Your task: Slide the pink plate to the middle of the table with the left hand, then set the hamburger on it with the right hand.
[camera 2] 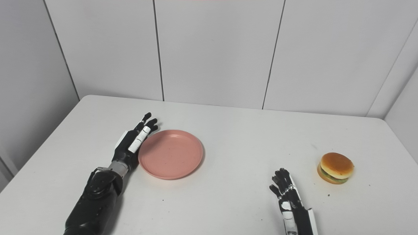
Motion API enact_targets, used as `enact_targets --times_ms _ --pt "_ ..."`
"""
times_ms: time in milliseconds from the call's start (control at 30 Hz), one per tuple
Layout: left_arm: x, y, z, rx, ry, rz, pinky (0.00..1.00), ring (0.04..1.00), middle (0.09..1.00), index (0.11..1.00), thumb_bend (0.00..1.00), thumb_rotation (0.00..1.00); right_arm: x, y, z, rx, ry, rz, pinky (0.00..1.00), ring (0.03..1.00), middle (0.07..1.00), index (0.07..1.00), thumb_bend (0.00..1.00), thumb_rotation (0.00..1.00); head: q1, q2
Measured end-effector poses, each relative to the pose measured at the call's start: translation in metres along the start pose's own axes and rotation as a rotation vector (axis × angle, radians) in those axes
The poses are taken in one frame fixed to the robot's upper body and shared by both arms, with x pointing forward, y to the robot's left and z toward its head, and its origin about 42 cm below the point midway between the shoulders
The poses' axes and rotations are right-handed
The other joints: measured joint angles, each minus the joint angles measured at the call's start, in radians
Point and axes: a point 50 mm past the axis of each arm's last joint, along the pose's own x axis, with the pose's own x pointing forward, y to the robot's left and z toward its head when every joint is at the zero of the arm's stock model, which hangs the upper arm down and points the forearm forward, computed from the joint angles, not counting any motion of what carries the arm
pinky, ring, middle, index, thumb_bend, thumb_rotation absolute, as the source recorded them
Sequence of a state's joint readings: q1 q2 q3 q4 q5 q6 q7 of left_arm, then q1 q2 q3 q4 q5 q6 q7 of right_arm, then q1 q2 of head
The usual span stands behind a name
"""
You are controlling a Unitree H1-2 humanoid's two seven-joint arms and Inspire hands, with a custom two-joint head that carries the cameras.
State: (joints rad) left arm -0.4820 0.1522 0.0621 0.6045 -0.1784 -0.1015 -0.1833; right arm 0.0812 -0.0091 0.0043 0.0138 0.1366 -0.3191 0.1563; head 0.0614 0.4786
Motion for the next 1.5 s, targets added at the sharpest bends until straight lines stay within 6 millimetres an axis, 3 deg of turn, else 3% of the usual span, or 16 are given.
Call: enact_targets --times_ms 500,900,1333,1500 --pt "0.001 -0.013 -0.003 0.032 -0.016 0.041 0.86 0.955 0.949 0.962 0.86 0.76 0.0 0.002 0.0 -0.008 0.004 -0.006 0.91 0.926 0.927 0.92 0.78 0.88 -0.014 0.008" --pt "-0.002 -0.036 -0.005 0.067 -0.024 0.09 0.86 0.939 0.942 0.938 0.94 0.76 0.001 0.004 0.0 -0.011 0.005 -0.003 0.9 0.915 0.922 0.921 0.78 0.88 -0.041 0.009" --pt "-0.004 -0.058 -0.002 0.017 -0.006 0.082 0.92 0.96 0.954 0.944 0.9 0.8 0.002 0.007 -0.001 -0.019 0.01 -0.004 0.9 0.917 0.923 0.917 0.78 0.88 -0.058 0.014" --pt "-0.013 -0.068 0.002 0.007 0.002 0.065 0.85 0.929 0.927 0.937 0.83 0.81 0.003 0.01 0.0 -0.017 0.011 -0.004 0.92 0.922 0.927 0.92 0.79 0.88 -0.084 0.018"
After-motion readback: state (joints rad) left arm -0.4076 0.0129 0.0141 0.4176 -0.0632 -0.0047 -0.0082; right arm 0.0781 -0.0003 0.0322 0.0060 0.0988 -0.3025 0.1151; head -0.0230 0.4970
